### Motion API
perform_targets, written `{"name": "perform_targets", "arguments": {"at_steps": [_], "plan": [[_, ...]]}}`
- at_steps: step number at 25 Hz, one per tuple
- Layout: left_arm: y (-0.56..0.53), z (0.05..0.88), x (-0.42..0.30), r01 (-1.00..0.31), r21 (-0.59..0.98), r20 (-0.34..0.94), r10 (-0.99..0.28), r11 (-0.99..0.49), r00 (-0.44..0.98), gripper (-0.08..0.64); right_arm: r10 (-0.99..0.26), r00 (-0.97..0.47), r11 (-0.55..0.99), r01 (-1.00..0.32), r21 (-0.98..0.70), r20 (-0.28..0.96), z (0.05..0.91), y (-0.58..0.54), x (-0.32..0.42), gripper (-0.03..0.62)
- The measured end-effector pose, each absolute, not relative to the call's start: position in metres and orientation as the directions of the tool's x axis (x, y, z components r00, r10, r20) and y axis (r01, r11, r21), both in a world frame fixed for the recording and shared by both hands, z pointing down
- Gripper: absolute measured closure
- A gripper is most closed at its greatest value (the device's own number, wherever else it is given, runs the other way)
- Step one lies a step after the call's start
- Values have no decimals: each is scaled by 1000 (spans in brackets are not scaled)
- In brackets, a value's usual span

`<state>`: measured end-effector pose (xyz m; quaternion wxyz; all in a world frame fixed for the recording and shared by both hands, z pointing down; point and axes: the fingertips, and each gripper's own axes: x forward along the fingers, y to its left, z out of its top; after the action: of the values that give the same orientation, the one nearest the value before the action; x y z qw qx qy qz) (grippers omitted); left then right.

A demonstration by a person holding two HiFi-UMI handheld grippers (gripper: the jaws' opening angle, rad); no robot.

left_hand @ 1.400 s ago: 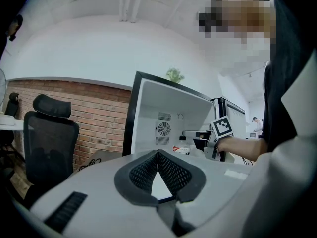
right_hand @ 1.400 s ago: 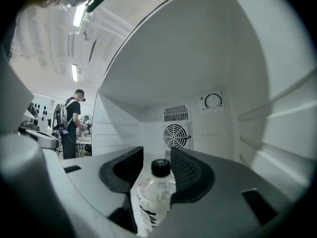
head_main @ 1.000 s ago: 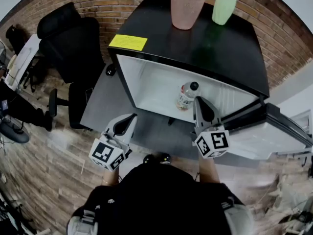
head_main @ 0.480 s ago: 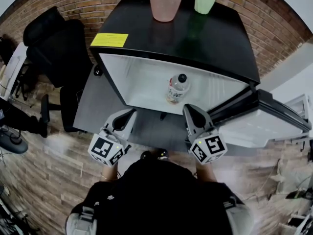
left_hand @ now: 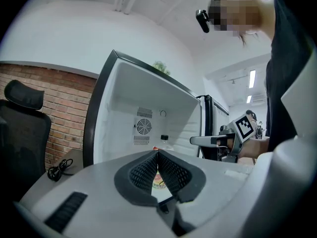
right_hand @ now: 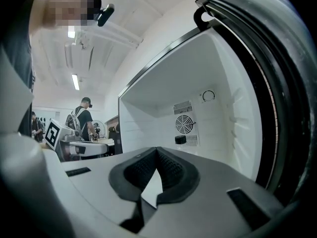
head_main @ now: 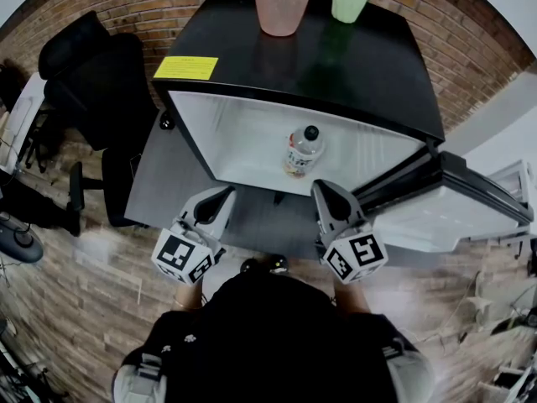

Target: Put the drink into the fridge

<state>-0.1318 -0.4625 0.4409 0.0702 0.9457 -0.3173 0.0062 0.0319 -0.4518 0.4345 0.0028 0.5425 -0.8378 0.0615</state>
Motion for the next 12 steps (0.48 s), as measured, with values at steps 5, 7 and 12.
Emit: {"name": "perform_targets", "arguments": {"at_steps": [5, 7, 12], "plan": [[-462, 442, -133, -606, 128, 58, -604, -785, 795, 557, -909, -409, 401, -911, -94, 80, 438, -453, 31, 594], [-462, 442, -135, -610, 128, 60, -608, -782, 792, 557, -908, -411, 403, -910, -97, 82, 438, -453, 30, 595], [-460, 442, -136, -613, 130, 59, -611, -780, 790, 557, -904, -418, 409, -907, -99, 89, 440, -452, 28, 595]]}}
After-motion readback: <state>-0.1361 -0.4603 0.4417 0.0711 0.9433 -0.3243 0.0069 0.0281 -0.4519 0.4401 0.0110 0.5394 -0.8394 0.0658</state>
